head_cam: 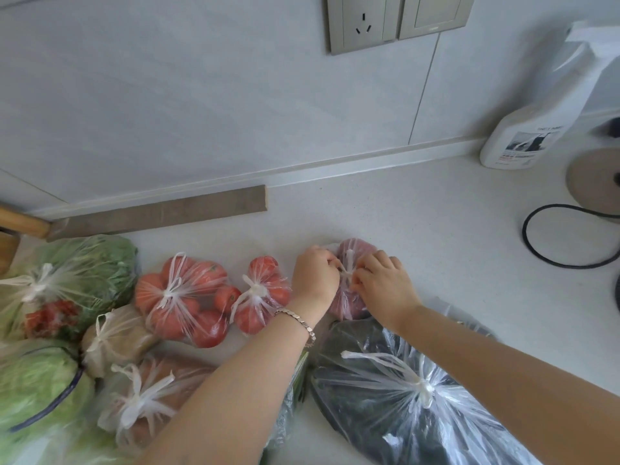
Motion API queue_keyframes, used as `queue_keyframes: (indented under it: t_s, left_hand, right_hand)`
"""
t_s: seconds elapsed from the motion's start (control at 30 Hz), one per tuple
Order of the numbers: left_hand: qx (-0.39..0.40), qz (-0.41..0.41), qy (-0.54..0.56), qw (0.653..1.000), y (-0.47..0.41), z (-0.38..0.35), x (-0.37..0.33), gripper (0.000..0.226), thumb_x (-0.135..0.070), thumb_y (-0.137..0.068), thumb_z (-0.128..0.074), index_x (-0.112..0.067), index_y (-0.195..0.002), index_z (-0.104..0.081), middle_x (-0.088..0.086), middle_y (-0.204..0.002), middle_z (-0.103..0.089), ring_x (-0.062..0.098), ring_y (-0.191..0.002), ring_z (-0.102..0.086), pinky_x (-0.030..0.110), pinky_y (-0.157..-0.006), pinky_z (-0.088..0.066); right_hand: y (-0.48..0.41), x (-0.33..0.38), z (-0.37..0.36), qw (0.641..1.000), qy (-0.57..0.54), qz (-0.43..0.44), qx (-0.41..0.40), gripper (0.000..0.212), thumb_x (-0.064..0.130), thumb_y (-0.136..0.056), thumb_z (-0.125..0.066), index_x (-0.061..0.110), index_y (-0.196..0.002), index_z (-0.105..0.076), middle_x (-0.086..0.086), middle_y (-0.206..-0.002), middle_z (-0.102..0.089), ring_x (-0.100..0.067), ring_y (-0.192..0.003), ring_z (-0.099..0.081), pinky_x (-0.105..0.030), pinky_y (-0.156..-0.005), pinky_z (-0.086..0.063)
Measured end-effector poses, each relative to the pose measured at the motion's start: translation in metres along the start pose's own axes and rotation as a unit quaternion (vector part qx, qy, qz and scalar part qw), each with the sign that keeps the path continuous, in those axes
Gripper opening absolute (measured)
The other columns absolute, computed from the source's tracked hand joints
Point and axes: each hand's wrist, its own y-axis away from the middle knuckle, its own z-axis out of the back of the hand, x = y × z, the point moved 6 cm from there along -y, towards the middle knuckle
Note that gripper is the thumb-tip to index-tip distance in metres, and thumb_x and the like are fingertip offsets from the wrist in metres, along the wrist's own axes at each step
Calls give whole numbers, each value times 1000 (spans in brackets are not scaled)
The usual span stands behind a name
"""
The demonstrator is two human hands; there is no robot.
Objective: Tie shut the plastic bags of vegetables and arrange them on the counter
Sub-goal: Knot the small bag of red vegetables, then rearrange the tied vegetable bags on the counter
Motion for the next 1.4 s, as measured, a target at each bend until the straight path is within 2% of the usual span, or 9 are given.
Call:
queue_keyframes:
  t_s: [0.1,0.23,0.4,0.53,0.77,0.87,1.07,1.23,1.4]
  left_hand:
    - [-6,-11,-49,999,6,8,-7,27,-5,-88,-48,-10,-82,-74,10,-96,-65,25,-89,-56,33,-75,-44]
    - [-20,-37,-143,989,18,35,-12,32,-10,-89,-47,-14,-120,-57,10,-121,-53,28,-112,-49,37,-95,-40]
    - [71,13,-97,993,46,59,12,27,-7,-86,-44,-19,-68,-60,4,-80,-64,28,-86,-63,35,-86,-48]
    - [132,28,-116,984,79,80,26,26,-10,-92,-43,-7,-77,-63,4,-64,-54,13,-54,-45,26,-53,-35]
    - [88,58,-139,985,129,173,97,25,-17,-93,-43,-5,-90,-65,3,-85,-64,22,-77,-56,28,-70,-41]
    - [58,65,-124,988,148,218,148,30,-17,-91,-46,-7,-64,-56,3,-62,-52,19,-61,-50,27,-57,-38]
    - [48,88,-132,986,173,289,258,33,-16,-91,-44,-11,-59,-49,5,-59,-47,24,-64,-47,27,-60,-36]
    - [39,84,-127,988,162,328,317,37,-13,-92,-39,-15,-54,-39,2,-56,-39,20,-56,-39,28,-58,-33]
    - [26,67,-110,991,130,341,340,26,-10,-92,-37,-10,-77,-58,8,-83,-61,25,-74,-56,31,-65,-43]
  right_hand:
    - [-3,-2,-1,995,-22,-36,92,20,19,-89,-51,16,-105,-63,-1,-115,-56,-22,-110,-46,-36,-98,-36]
    - [0,-3,14,986,-77,-91,120,23,15,-91,-44,15,-106,-62,-4,-110,-63,-22,-100,-57,-36,-95,-44]
    - [1,26,38,973,-113,-57,193,27,15,-92,-40,14,-112,-59,-6,-113,-66,-23,-102,-62,-34,-88,-51]
    - [-7,78,59,965,-102,24,242,28,17,-92,-43,13,-111,-62,-6,-116,-64,-23,-105,-59,-33,-93,-47]
    - [-1,213,74,953,-21,141,268,27,18,-93,-45,9,-114,-59,-5,-117,-61,-22,-108,-58,-28,-90,-46]
    - [-3,270,77,952,-15,166,257,28,16,-93,-44,8,-118,-55,-6,-118,-58,-22,-110,-55,-22,-85,-40]
    - [-29,362,50,966,15,131,223,18,19,-89,-44,11,-99,-57,-10,-104,-65,-26,-89,-61,-37,-85,-51]
    - [-53,405,25,971,8,82,224,27,18,-93,-44,4,-113,-57,-9,-114,-57,-23,-104,-56,-22,-80,-38]
    - [-81,406,-13,978,6,60,202,12,12,-88,-46,6,-89,-56,-9,-101,-53,-21,-94,-53,-19,-78,-39]
